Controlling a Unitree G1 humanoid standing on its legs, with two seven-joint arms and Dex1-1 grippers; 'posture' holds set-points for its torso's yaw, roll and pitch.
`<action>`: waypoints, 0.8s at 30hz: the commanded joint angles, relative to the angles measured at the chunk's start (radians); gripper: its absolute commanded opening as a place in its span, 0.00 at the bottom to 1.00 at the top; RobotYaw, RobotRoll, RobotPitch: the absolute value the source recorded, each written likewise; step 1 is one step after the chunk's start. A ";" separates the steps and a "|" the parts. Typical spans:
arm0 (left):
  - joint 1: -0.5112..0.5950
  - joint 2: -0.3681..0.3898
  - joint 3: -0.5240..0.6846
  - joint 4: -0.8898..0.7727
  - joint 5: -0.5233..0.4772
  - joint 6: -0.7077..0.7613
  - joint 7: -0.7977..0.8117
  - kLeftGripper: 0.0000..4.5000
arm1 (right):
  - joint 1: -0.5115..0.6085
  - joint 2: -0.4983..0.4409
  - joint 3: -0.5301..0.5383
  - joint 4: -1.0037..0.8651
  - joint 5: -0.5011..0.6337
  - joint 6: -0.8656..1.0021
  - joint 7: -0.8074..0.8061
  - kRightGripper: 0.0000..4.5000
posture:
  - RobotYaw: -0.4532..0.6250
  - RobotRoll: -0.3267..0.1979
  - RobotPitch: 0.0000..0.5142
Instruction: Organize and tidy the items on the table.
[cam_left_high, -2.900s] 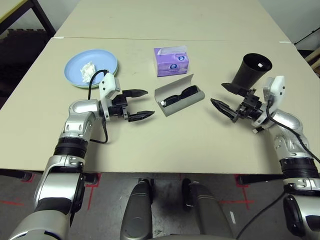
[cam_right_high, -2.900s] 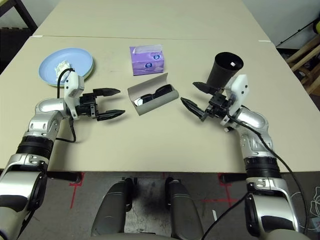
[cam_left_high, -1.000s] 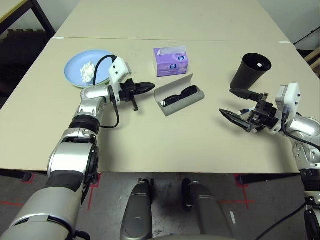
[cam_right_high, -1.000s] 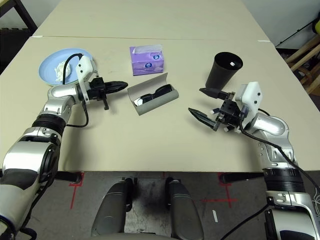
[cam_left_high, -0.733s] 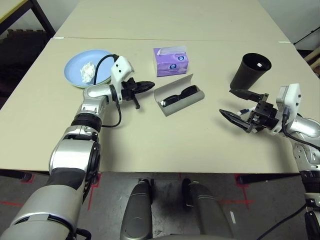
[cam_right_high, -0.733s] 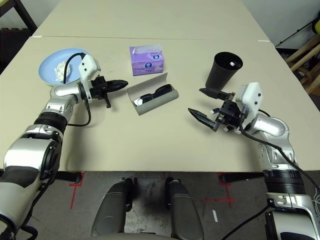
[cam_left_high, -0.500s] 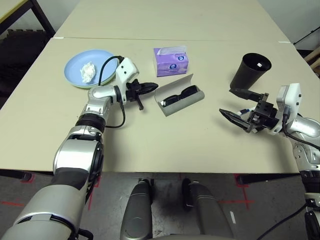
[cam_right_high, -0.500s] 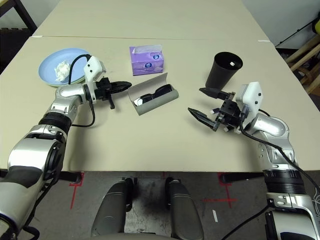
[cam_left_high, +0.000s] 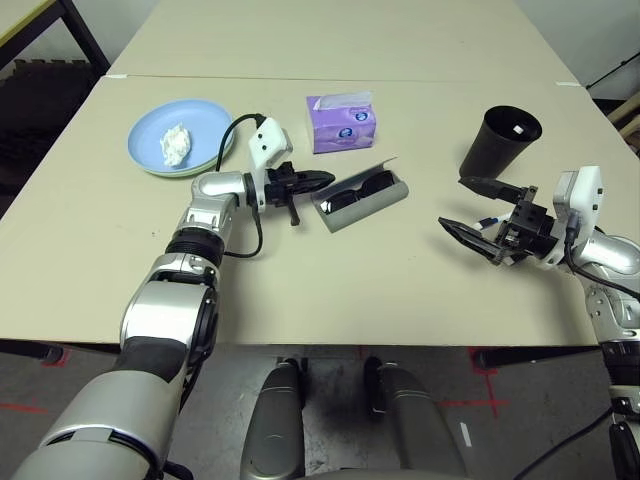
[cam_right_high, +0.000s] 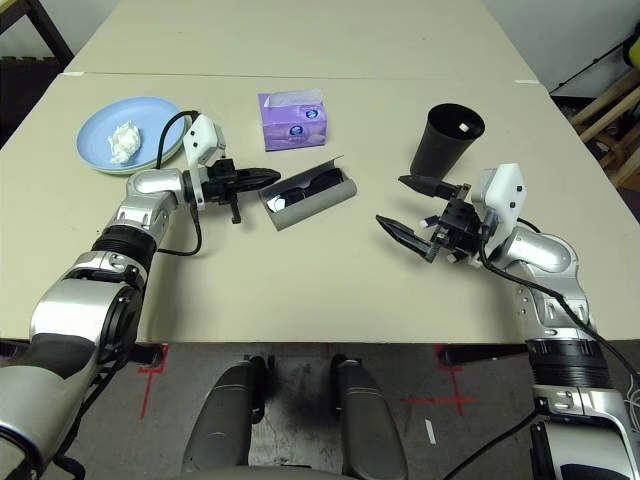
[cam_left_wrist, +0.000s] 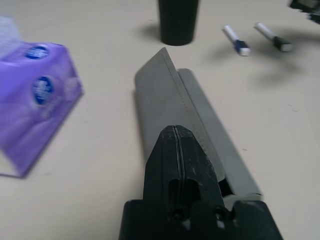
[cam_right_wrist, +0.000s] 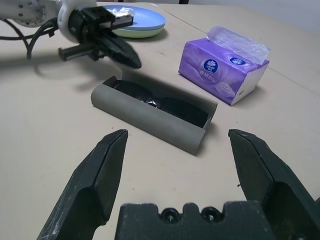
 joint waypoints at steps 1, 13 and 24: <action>0.047 -0.005 -0.016 -0.088 -0.023 0.043 -0.048 0.01 | 0.000 0.000 0.009 0.005 -0.001 -0.003 -0.005 1.00 | 0.49 0.62 0.37; 0.148 -0.008 -0.041 -0.298 -0.055 0.193 -0.063 0.01 | -0.003 0.003 0.016 0.009 0.001 -0.005 -0.014 1.00 | 0.50 0.62 0.37; 0.152 0.024 -0.093 -0.242 0.033 0.180 0.024 0.01 | -0.008 0.004 0.016 -0.008 0.004 0.001 -0.020 1.00 | 0.49 0.62 0.37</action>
